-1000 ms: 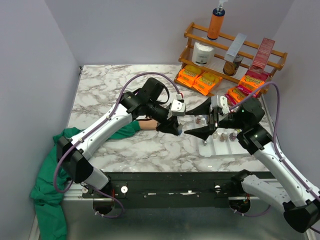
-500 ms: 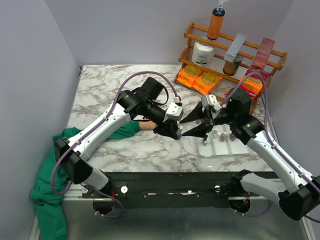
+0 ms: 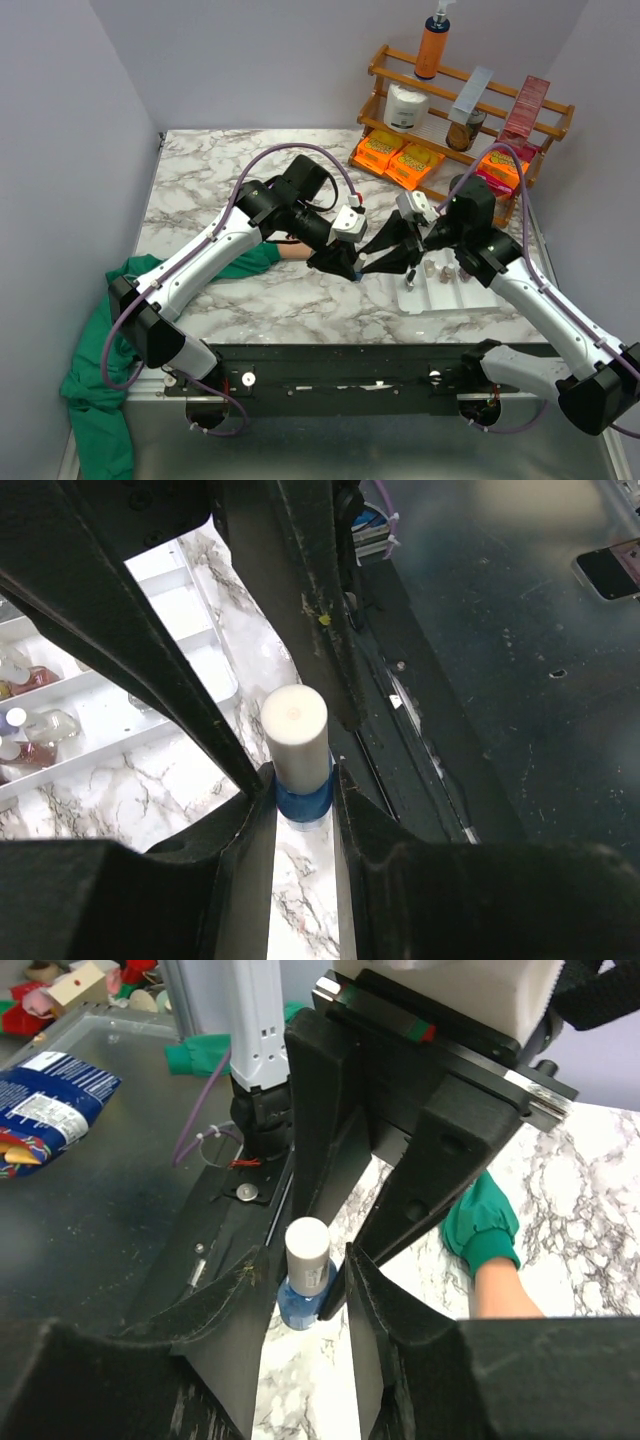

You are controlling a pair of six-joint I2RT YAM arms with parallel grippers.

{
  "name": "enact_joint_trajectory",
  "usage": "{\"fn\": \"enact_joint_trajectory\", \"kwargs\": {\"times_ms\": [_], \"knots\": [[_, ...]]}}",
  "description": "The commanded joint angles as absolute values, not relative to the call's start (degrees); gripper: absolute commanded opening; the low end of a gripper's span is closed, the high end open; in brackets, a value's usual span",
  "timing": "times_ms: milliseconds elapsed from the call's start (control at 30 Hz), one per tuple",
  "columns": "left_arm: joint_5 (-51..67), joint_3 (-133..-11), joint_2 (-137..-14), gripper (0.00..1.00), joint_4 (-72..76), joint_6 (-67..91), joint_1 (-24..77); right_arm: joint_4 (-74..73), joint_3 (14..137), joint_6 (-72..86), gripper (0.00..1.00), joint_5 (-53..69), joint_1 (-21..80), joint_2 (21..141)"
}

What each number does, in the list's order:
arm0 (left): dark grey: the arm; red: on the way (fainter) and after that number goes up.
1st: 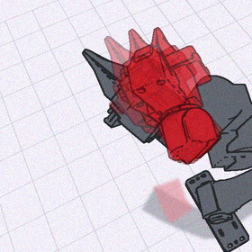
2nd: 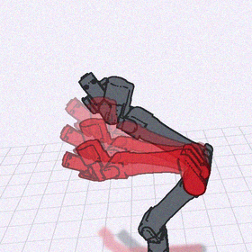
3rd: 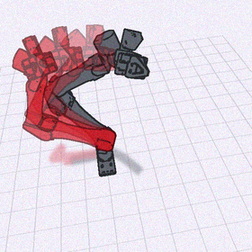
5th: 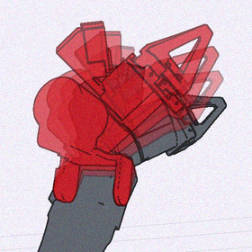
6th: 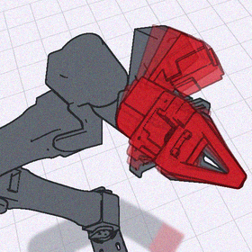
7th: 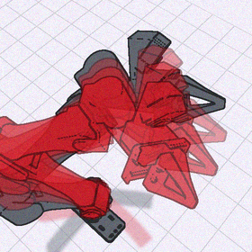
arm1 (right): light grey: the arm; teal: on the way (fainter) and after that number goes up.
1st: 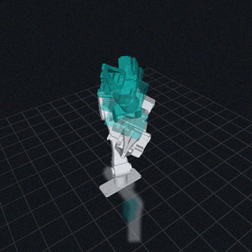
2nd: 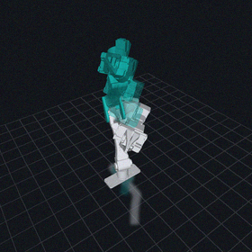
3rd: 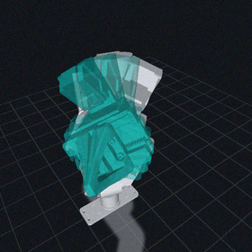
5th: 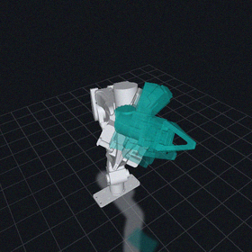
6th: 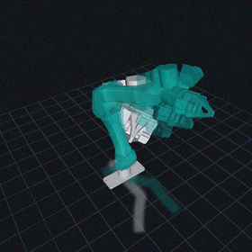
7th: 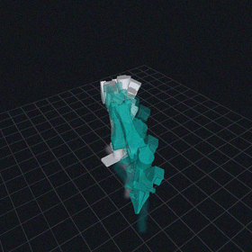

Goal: Paint the nails

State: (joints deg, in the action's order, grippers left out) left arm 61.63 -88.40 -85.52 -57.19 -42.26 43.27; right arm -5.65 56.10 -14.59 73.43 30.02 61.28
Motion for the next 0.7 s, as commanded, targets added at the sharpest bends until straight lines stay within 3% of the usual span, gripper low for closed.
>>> {"fn": "enact_joint_trajectory", "kwargs": {"times_ms": [0,133,233,333,500,667], "knots": [[64.25,-89.74,-85.17,0.0,-58.18,-42.98,43.68,-4.13,57.22,-13.19,0.42,73.31,31.29,62.14],[64.25,-89.82,-85.08,0.0,-57.92,-42.45,43.68,-3.87,56.87,-12.57,0.21,71.2,31.99,62.67],[63.9,-89.82,-84.64,0.0,-58.01,-42.36,43.59,-3.34,55.37,-12.22,0.13,69.01,31.99,61.53],[62.41,-89.91,-84.29,0.0,-56.08,-40.09,43.59,-2.82,53.79,-10.99,0.08,64.01,32.08,60.21],[52.57,-89.65,-83.94,0.0,-43.8,-22.55,43.42,8.05,46.17,-1.69,0.01,50.73,32.08,55.12],[46.33,-89.47,-84.2,0.0,-39.12,-17.85,43.42,13.36,40.43,7.02,0.01,34.16,33.91,49.58]]}}
